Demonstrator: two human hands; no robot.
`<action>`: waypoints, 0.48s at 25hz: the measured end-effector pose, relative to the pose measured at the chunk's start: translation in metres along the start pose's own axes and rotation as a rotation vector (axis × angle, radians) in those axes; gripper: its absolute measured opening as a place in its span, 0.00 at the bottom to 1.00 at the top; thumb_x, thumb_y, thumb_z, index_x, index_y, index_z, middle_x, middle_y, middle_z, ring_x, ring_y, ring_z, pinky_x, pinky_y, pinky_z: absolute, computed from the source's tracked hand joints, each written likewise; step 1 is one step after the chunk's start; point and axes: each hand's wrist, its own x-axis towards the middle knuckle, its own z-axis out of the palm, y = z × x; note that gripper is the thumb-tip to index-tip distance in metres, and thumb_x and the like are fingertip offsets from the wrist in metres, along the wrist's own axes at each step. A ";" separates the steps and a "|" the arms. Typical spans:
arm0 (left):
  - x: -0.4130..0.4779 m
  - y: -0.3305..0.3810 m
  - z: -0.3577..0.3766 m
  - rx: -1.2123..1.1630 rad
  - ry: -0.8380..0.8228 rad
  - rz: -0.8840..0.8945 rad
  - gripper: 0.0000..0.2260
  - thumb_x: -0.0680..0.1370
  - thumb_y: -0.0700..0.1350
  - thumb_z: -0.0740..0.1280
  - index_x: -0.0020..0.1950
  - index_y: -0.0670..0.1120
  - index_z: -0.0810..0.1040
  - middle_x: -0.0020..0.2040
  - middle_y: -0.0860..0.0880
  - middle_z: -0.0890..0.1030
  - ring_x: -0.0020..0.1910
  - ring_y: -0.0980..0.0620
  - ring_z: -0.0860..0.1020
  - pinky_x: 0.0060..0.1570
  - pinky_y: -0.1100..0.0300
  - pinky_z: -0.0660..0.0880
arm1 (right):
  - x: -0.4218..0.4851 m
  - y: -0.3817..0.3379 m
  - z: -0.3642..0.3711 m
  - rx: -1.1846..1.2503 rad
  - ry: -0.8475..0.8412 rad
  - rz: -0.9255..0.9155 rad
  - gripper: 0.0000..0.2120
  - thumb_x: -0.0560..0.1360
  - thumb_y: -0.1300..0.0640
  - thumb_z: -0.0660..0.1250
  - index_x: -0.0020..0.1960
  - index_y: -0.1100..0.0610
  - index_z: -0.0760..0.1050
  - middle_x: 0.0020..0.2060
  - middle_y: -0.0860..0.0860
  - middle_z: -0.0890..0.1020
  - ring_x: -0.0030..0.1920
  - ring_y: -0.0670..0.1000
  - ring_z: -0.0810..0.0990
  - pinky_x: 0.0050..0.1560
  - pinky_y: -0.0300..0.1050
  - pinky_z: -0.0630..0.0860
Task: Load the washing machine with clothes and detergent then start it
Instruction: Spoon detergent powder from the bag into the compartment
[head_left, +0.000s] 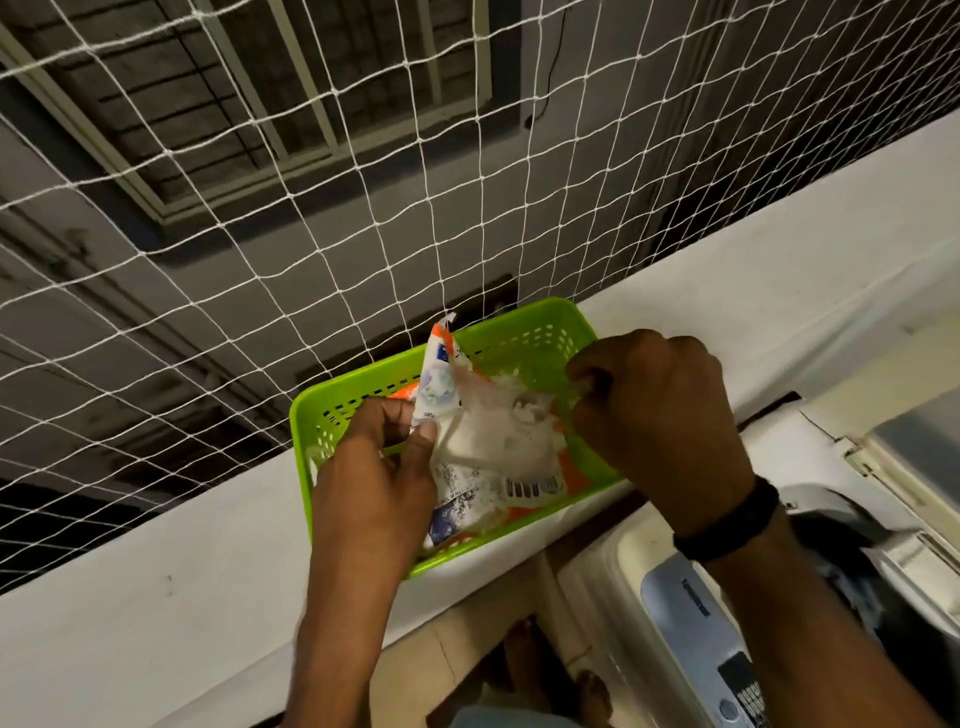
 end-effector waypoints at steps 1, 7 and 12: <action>0.000 0.001 0.000 -0.007 -0.002 -0.008 0.02 0.78 0.52 0.68 0.47 0.56 0.77 0.44 0.62 0.83 0.42 0.54 0.83 0.48 0.46 0.80 | -0.001 -0.001 -0.001 -0.035 0.000 0.013 0.19 0.65 0.53 0.58 0.44 0.58 0.85 0.37 0.56 0.85 0.33 0.56 0.74 0.38 0.44 0.67; 0.000 0.003 0.000 0.010 -0.011 -0.003 0.02 0.79 0.52 0.67 0.48 0.56 0.77 0.45 0.61 0.83 0.42 0.55 0.83 0.48 0.46 0.80 | 0.001 0.003 0.001 0.016 -0.024 0.078 0.27 0.63 0.47 0.52 0.50 0.55 0.85 0.43 0.54 0.86 0.40 0.58 0.78 0.43 0.44 0.68; -0.001 0.003 -0.001 0.014 -0.030 -0.001 0.03 0.79 0.53 0.66 0.49 0.55 0.76 0.46 0.60 0.84 0.42 0.54 0.83 0.47 0.46 0.81 | 0.000 0.004 0.006 0.020 -0.063 0.082 0.25 0.63 0.49 0.54 0.50 0.54 0.85 0.43 0.53 0.86 0.41 0.58 0.80 0.46 0.47 0.75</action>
